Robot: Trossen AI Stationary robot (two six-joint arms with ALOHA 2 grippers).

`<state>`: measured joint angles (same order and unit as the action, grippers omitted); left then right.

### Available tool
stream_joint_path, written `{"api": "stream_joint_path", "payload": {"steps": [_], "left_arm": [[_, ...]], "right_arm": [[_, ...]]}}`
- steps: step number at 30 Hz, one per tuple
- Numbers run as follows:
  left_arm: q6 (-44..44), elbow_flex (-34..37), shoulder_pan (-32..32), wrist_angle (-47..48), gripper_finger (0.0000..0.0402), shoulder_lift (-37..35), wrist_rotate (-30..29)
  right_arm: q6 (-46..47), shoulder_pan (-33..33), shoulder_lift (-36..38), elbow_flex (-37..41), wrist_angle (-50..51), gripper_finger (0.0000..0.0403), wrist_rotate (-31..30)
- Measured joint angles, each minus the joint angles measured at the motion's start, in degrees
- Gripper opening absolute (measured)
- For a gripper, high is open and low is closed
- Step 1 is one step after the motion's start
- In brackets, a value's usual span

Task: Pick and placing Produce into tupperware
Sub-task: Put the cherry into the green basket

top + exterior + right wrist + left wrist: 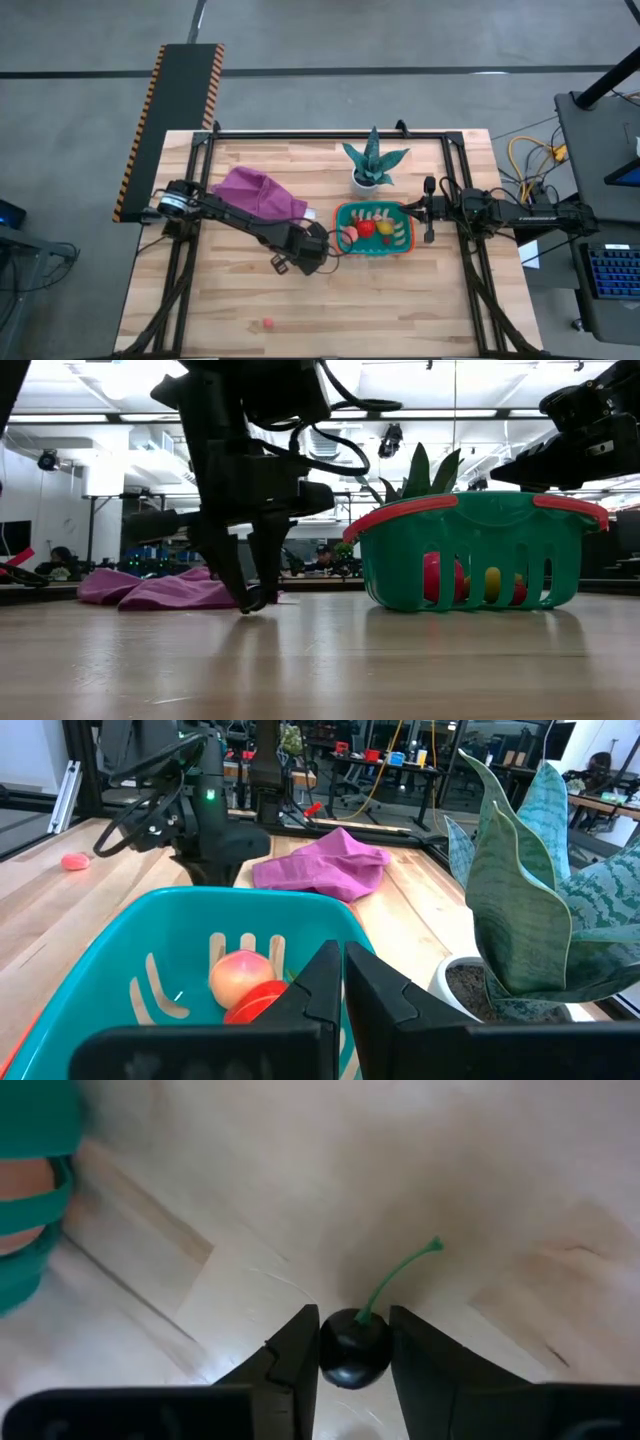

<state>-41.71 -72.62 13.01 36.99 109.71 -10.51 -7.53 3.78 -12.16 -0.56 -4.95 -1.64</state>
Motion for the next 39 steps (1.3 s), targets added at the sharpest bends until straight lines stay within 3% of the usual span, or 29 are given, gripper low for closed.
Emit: {"api": "stream_joint_path", "payload": {"steps": [23, 35, 39], "left_arm": [[8.37, -2.52, 0.88, -2.25, 0.0082, -8.01, -0.34], [8.37, -7.58, 1.42, -3.41, 0.0081, -10.48, 0.02], [6.75, -8.42, 0.62, -8.75, 0.0081, -10.51, 0.01]], "right_arm": [[0.00, -0.01, 0.01, 0.00, -0.11, 0.0009, -0.01], [0.02, -0.01, 0.00, 0.00, -0.09, 0.0009, 0.05], [0.00, -0.01, 0.00, 0.00, -0.09, 0.0009, 0.03]]}}
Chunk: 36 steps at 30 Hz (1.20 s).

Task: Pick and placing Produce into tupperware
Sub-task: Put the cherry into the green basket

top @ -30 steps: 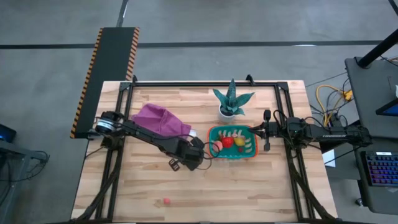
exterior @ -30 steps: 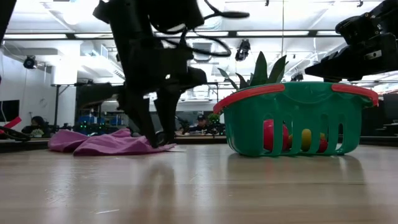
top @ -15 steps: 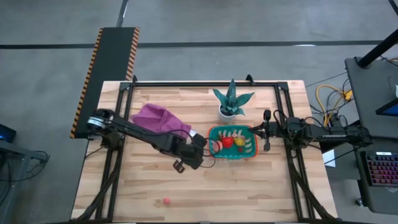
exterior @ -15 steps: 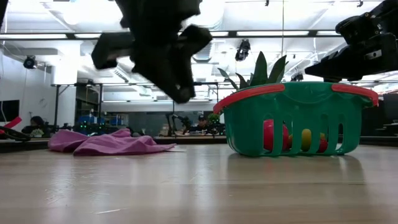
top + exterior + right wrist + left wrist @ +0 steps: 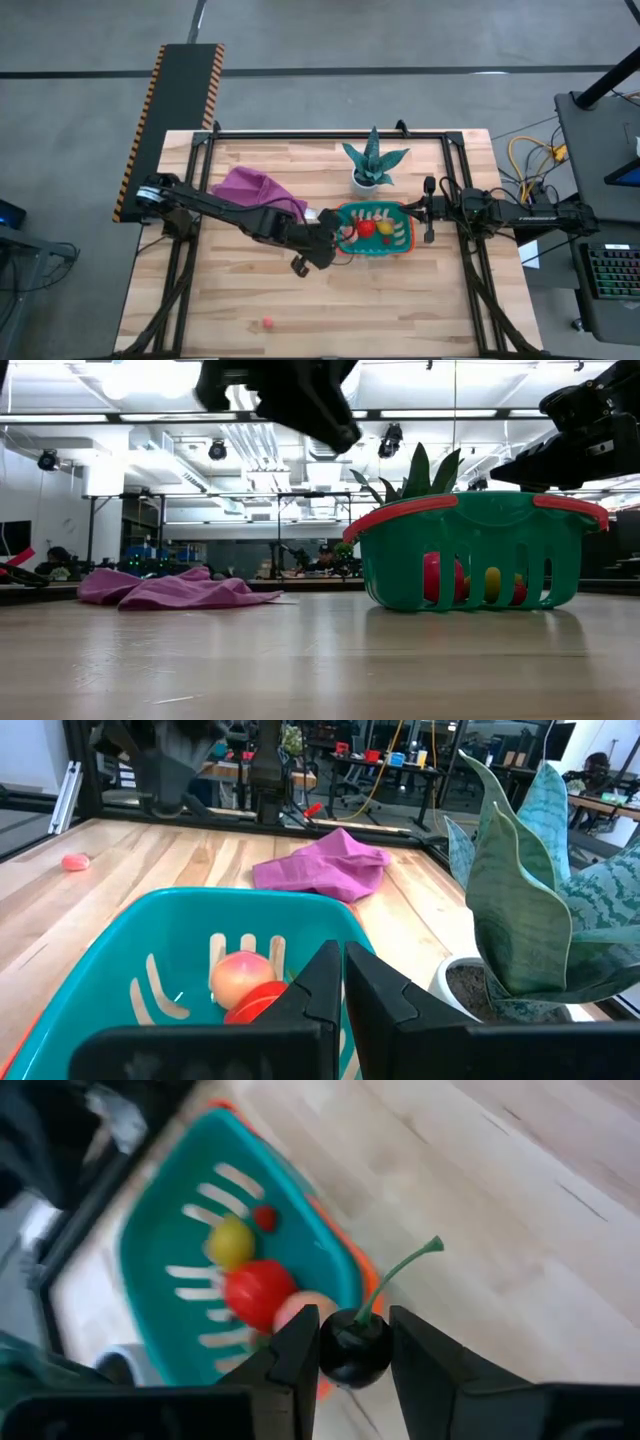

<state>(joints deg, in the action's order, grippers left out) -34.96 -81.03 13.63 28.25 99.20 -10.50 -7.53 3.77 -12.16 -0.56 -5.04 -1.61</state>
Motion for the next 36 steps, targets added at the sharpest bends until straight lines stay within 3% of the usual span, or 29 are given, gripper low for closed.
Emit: {"api": "stream_joint_path", "payload": {"steps": [17, 36], "left_arm": [[-10.50, 0.81, -5.47, -16.30, 0.0081, 6.14, 2.75], [-12.37, 0.79, -7.28, -17.13, 0.0081, 9.46, 3.05]], "right_arm": [[-1.30, 0.02, 0.03, 0.00, -0.39, 0.0009, -0.13], [-1.09, 0.02, 0.00, 0.00, -0.33, 0.0009, -0.59]]}}
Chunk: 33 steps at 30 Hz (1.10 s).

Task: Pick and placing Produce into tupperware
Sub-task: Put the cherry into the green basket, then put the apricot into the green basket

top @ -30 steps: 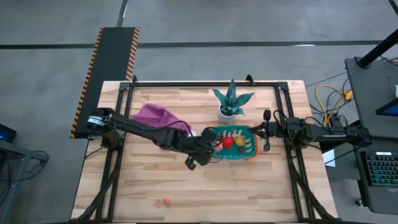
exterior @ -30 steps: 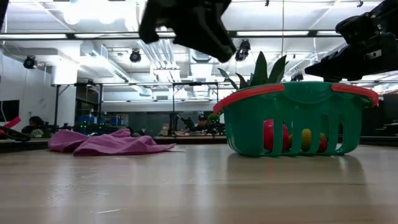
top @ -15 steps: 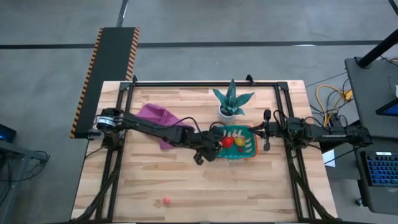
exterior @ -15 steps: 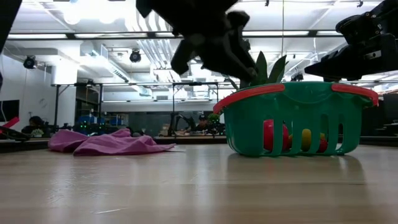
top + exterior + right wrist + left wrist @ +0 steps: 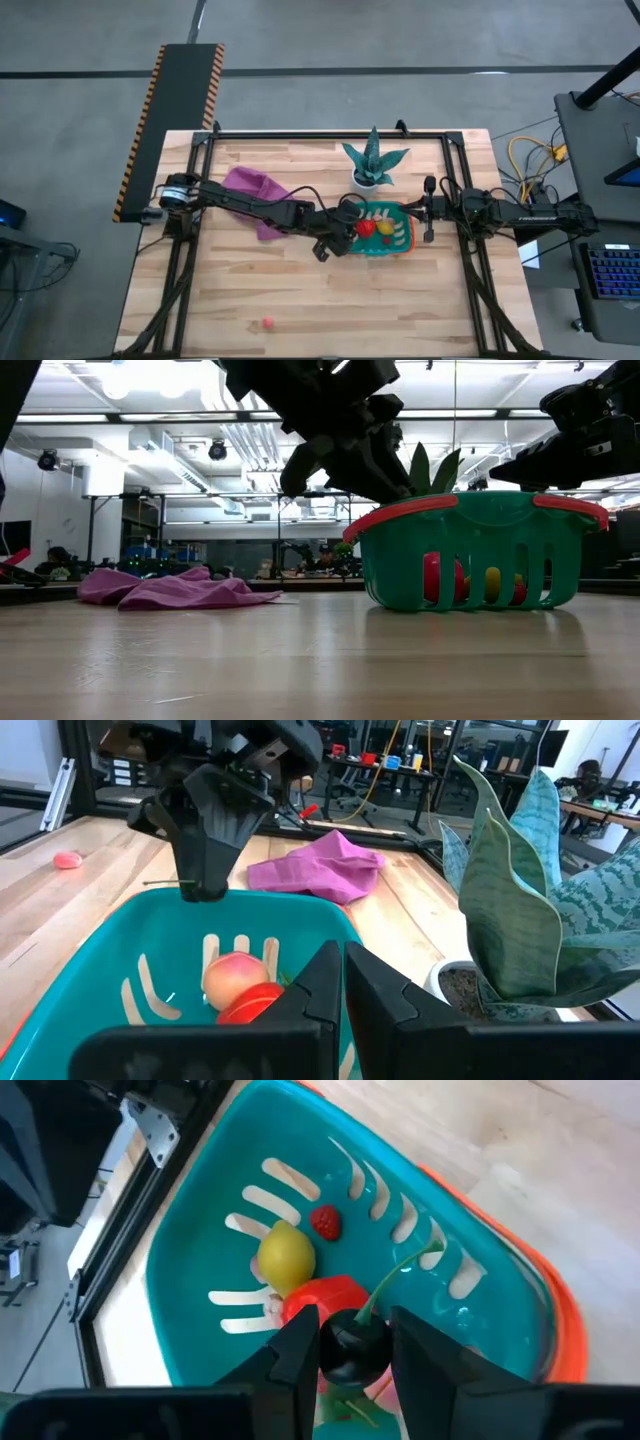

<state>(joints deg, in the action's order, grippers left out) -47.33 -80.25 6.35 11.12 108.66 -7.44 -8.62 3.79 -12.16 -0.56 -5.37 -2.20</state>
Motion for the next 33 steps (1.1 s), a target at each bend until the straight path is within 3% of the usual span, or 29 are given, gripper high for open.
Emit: {"api": "stream_joint_path", "payload": {"steps": [15, 24, 33], "left_arm": [[0.02, 0.05, -0.66, -0.02, 0.0084, 0.00, -0.33], [0.07, 0.09, -0.66, -0.09, 0.0129, 0.00, -0.33], [0.10, 0.11, -0.66, 0.01, 0.0136, -0.12, -1.02]], "right_arm": [[-0.24, 0.00, 0.00, 0.00, 0.00, 0.0009, -0.02], [-0.38, 0.00, 0.00, 0.00, 0.00, 0.0009, -0.02], [-0.39, 0.00, 0.00, 0.00, 0.00, 0.0009, -0.02]]}}
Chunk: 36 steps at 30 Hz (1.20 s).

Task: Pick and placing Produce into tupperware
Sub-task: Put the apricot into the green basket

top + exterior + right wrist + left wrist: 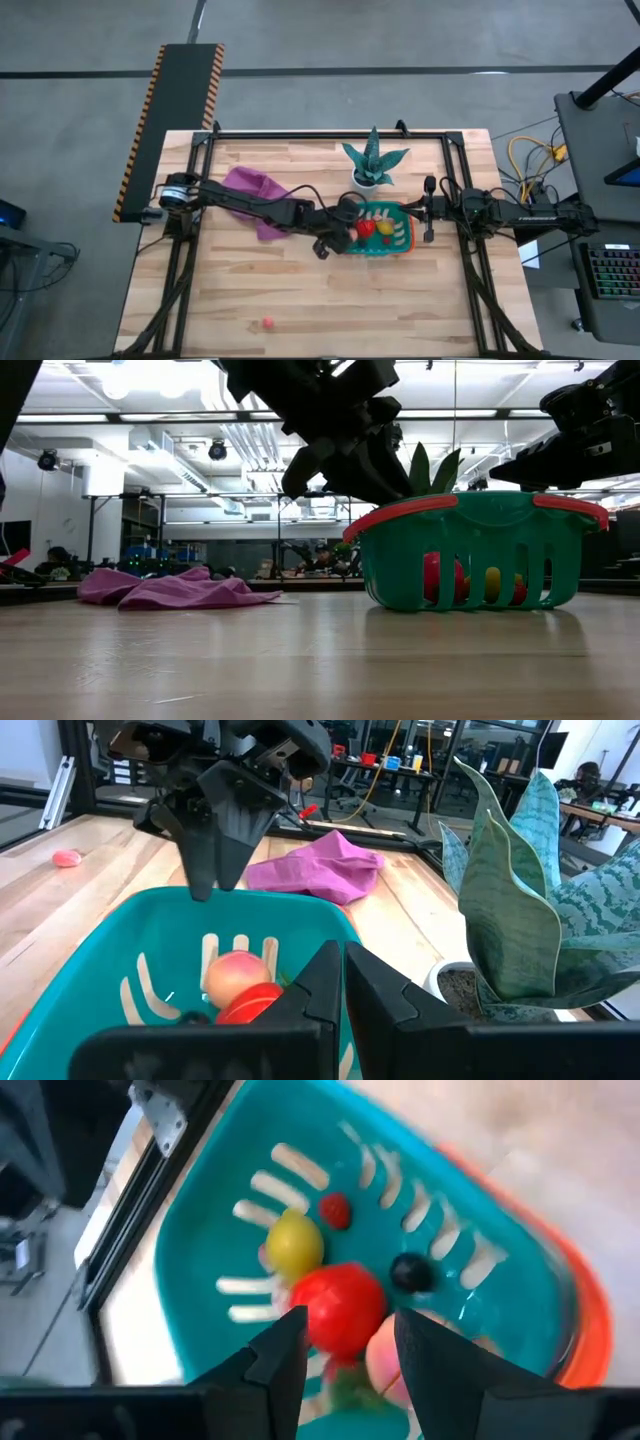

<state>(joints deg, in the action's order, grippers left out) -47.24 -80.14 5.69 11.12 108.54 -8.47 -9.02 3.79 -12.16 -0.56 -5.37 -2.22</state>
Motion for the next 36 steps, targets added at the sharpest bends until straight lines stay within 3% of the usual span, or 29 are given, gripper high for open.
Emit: {"api": "stream_joint_path", "payload": {"steps": [8, 12, 19, 26, 29, 33, 36], "left_arm": [[0.36, -0.76, 2.65, 5.41, 0.0137, -4.70, -13.18], [0.42, -0.83, 4.26, -0.07, 0.0137, -6.43, -16.46], [1.25, -0.79, 5.31, -9.09, 0.0137, -7.45, -17.41], [6.53, -2.38, 5.43, -5.01, 0.0144, -8.30, -17.43], [10.80, -2.67, 5.69, -3.18, 0.0177, -9.43, -17.52], [20.64, -2.70, 6.51, -0.18, 0.0256, -12.07, -17.67], [23.13, -2.73, 8.29, 6.18, 0.0310, -14.99, -17.73]], "right_arm": [[-0.02, 0.00, 0.03, 0.00, 0.44, 0.0009, -0.03], [0.00, -0.01, 0.00, 0.00, 0.37, 0.0009, -0.42], [-0.14, 0.00, 0.09, 0.00, -0.04, 0.0009, -0.88], [-0.53, 0.00, 0.09, 0.00, -0.07, 0.0009, -0.90], [-0.50, 0.00, 0.07, 0.00, -0.01, 0.0009, -0.90], [-0.48, 0.00, 0.04, 0.00, 0.00, 0.0009, -0.91], [0.16, 0.00, 0.06, 0.00, 0.04, 0.0009, -0.90]]}}
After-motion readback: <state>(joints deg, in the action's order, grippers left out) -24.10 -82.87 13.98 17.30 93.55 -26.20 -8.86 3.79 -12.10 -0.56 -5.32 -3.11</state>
